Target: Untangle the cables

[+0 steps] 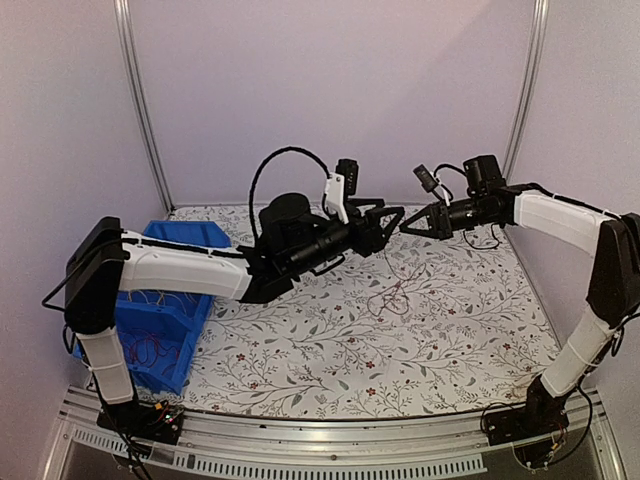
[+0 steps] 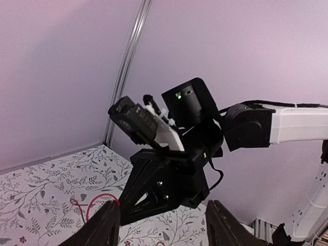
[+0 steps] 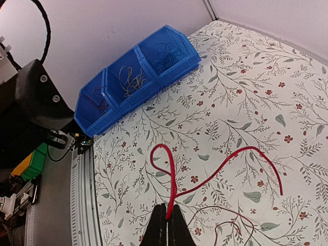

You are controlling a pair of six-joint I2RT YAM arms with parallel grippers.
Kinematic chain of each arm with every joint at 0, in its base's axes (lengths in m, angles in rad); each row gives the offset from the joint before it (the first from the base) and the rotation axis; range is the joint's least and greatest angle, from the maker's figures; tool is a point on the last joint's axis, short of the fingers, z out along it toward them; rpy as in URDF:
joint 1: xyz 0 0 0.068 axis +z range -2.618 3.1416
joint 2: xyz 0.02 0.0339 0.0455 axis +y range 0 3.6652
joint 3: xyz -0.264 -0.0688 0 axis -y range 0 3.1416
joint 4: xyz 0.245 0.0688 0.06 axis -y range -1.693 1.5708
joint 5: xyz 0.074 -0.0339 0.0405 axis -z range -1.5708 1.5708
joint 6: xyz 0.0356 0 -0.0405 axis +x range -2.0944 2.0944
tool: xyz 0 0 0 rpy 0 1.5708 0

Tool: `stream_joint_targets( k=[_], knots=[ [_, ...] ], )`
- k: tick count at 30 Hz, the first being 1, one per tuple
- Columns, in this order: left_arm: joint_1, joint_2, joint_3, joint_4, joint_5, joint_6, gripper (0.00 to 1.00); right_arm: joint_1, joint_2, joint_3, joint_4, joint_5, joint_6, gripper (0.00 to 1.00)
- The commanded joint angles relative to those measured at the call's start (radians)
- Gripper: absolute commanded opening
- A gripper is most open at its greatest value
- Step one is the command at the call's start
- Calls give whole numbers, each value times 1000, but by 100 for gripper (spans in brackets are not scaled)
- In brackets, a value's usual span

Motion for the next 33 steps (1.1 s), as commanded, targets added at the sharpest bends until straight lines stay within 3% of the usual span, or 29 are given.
stream_joint_targets(
  k=[1,3,6,11,17,26,33],
  knots=[
    [30,-11,-63,134,126,-111,59,3,-128,-8,-31,141,-100,0],
    [43,16,-59,191,222,-154,62,3,-165,-7,-35,205,-118,0],
    [45,45,-56,220,255,-176,66,2,-196,19,-71,272,-143,0],
    [44,69,-84,221,183,-164,70,3,-227,72,-120,302,-194,0],
    [45,128,-8,102,99,-148,70,3,-244,120,-156,303,-214,0],
    [69,204,79,0,-4,-164,55,3,-263,143,-178,258,-202,0],
    [104,279,165,-36,63,-160,46,3,-277,151,-195,217,-208,0]
  ],
)
